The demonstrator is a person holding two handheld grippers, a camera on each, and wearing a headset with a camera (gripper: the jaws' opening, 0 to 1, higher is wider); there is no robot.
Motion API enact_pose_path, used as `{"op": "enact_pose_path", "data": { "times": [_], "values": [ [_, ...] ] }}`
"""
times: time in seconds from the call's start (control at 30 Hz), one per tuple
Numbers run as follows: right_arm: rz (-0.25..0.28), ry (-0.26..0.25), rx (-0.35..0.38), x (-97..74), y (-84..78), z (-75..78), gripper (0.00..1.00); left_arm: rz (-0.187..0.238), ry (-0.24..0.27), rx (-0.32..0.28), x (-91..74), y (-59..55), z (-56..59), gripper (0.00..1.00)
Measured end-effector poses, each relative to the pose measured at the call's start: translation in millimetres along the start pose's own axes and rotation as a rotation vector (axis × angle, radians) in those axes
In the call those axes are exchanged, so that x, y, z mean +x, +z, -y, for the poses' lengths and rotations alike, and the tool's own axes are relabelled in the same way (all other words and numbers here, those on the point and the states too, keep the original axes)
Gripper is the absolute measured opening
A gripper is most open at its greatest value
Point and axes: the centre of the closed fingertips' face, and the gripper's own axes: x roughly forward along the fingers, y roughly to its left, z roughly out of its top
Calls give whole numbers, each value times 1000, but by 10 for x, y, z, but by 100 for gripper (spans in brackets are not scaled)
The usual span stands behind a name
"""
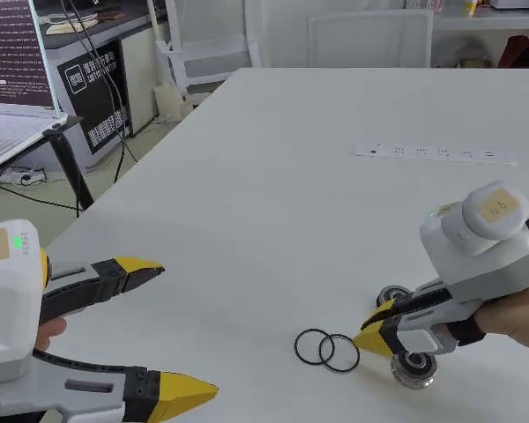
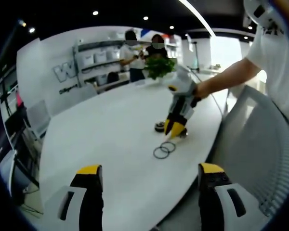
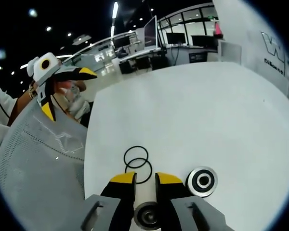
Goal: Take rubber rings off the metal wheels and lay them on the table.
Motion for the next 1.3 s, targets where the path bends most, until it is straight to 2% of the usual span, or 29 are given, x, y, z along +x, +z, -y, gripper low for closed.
{"op": "enact_pose_path", "data": {
  "times": [0.1, 0.37, 0.5, 0.9, 1.3],
  "values": [
    [-1, -9, -18, -38, 1, 21, 16, -15, -2, -17, -4, -32, -5, 86],
    [3, -19, -41, -147, -2, 21, 24, -6, 6, -51, -12, -15, -22, 90],
    [12, -20, -53, -218, 7, -6, 26, -10, -5, -66, -5, -19, 10, 92],
    [63, -14, -40, -442, 37, -60, 39, -20, 0, -62, -6, -36, -4, 91],
    [112, -55, -41, -693, 31, -18, 51, -29, 3, -54, -28, -51, -11, 91]
  ]
}}
